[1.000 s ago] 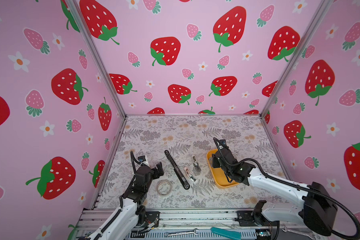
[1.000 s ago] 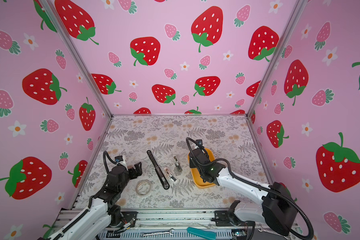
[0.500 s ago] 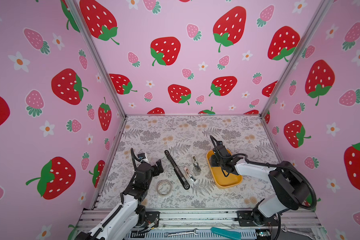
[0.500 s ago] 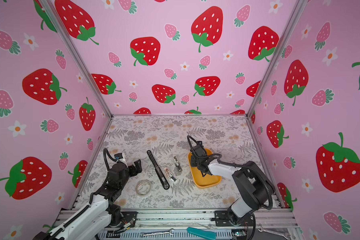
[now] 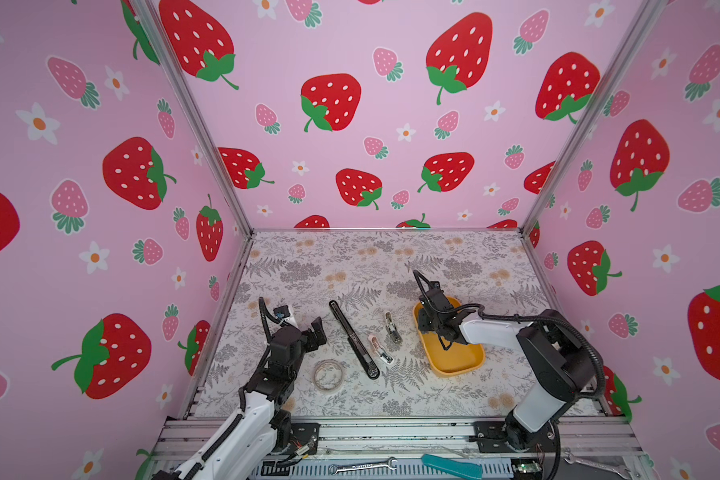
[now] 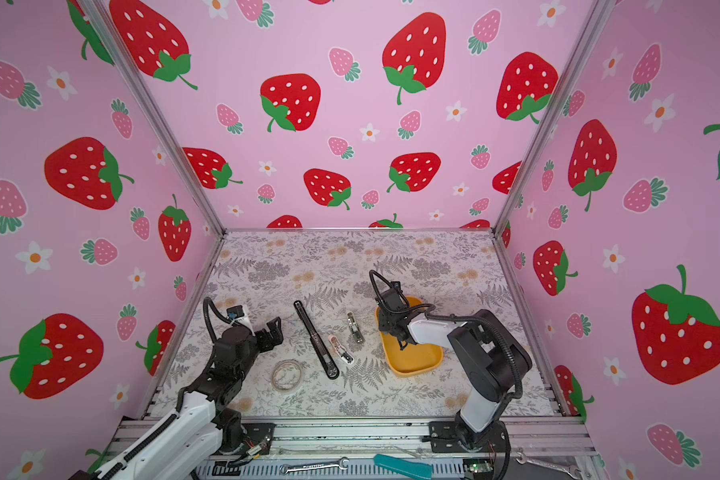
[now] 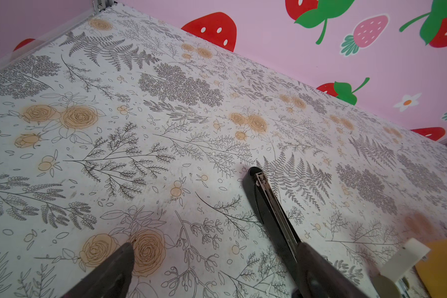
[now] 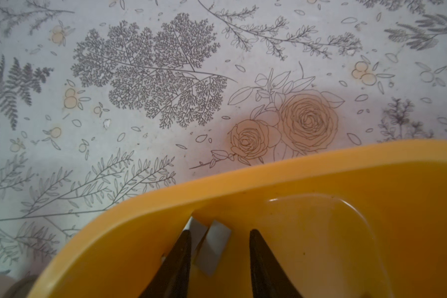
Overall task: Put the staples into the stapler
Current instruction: 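Lower the open right gripper into the yellow tray over a staple strip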
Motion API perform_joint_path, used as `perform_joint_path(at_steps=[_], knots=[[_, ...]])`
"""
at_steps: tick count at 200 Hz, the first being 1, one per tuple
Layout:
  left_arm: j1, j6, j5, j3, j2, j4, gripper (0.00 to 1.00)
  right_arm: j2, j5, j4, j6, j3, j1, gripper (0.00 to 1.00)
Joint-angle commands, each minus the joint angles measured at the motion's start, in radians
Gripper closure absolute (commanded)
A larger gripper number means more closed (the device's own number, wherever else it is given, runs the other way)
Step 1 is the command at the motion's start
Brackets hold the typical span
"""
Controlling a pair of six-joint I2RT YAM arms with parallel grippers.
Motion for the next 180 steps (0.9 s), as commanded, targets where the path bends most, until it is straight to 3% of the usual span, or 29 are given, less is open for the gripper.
perform_joint_path(at_steps=[1, 112, 160, 180], knots=[[-0.001, 0.005, -0.028, 0.011, -0.006, 0.021, 0.01, 0.038, 0.035, -0.021, -0.008, 0.001, -0.008, 0.61], [-0.002, 0.006, -0.033, 0.008, -0.019, 0.016, 0.01, -0.045, 0.117, -0.092, -0.005, -0.076, -0.021, 0.73], [-0.003, 0.005, -0.033, 0.010, -0.011, 0.016, 0.01, -0.105, 0.086, -0.064, -0.017, -0.097, -0.027, 0.73], [-0.004, 0.002, -0.034, 0.014, -0.007, 0.016, 0.01, -0.141, 0.085, -0.070, -0.023, -0.095, -0.028, 0.67]])
